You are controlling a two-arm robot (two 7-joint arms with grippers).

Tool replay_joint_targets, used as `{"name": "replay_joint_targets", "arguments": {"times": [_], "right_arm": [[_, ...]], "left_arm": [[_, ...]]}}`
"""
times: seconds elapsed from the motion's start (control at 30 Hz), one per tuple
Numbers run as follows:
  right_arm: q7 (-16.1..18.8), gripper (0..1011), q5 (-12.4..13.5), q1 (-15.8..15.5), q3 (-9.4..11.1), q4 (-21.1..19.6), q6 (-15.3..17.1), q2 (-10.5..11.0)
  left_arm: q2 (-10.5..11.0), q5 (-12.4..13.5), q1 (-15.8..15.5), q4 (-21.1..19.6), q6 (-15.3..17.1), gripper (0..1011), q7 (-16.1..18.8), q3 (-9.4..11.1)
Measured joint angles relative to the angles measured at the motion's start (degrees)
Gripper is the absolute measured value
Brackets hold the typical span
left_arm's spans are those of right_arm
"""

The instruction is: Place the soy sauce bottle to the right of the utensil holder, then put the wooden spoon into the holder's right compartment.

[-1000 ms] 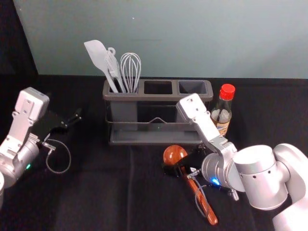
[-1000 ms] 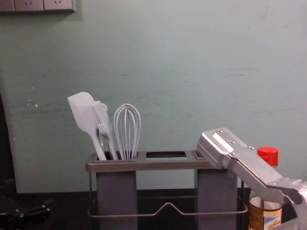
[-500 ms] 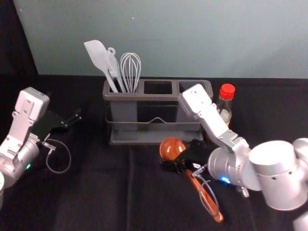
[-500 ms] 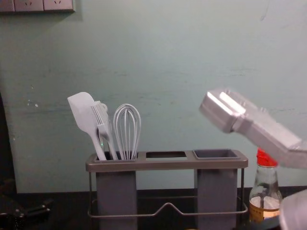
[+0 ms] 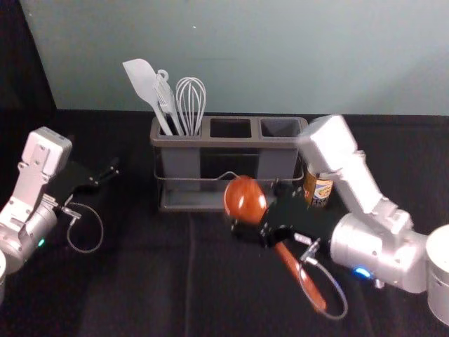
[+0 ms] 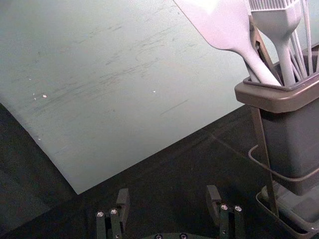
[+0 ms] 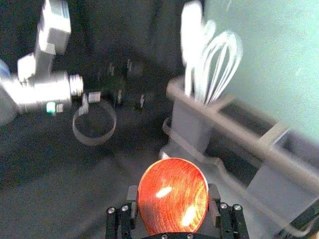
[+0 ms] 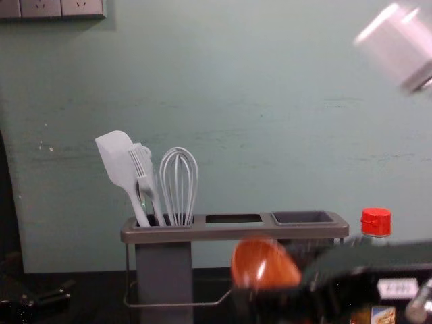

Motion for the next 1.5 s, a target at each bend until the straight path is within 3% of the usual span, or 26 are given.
{"name": "replay_joint_targets", "arguments": {"times": [0.03,0.07,0.17,0.2,0.3,0.4,0.43,0.47,0.53,0.6,0.7,0.87,1.5], "right_arm": [[-0.4,838,0.3,-0.7,0.6,-0.2,-1.9,0.0],[-1.2,837,0.8,-2.1,1.7,-0.6,-5.8,-0.1],[-2.4,837,1.6,-4.2,3.4,-1.1,-11.6,-0.5],[-3.3,837,1.9,-5.4,4.3,-1.2,-15.6,-0.9],[-4.8,838,2.0,-7.0,5.6,-1.3,-21.4,-1.6],[-6.8,838,1.5,-9.2,7.3,-1.2,-30.1,-3.1],[-7.3,838,1.3,-9.7,7.7,-1.1,-32.2,-3.6],[-7.3,837,1.3,-9.7,7.7,-1.1,-32.2,-3.6],[-8.6,837,0.7,-11.0,9.0,-0.8,-37.9,-5.1],[-9.0,837,0.4,-11.5,9.5,-0.7,-40.0,-5.7],[-9.4,837,0.4,-12.2,10.5,-0.5,-42.4,-6.7],[-10.1,837,0.4,-13.1,11.7,-0.8,-42.4,-7.5],[-10.0,837,0.3,-12.8,11.4,-0.7,-42.4,-7.3]], "left_arm": [[0.0,0.0,0.0,0.0,0.0,1005,0.0,0.0],[0.0,0.0,0.0,0.0,0.0,1005,0.0,0.0],[0.0,0.0,0.0,0.0,0.0,1005,0.0,0.0],[0.0,0.0,0.0,0.0,0.0,1005,0.0,0.0],[0.0,0.0,0.0,0.0,0.0,1005,0.0,0.0],[0.0,0.0,0.0,0.0,0.0,1005,0.0,0.0],[0.0,0.0,0.0,0.0,0.0,1005,0.0,0.0],[0.0,0.0,0.0,0.0,0.0,1005,0.0,0.0],[0.0,0.0,0.0,0.0,0.0,1005,0.0,0.0],[0.0,0.0,0.0,0.0,0.0,1005,0.0,0.0],[0.0,0.0,0.0,0.0,0.0,1005,0.0,0.0],[0.0,0.0,0.0,0.0,0.0,1005,0.0,0.0],[0.0,0.0,0.0,0.0,0.0,1005,0.0,0.0]]}}
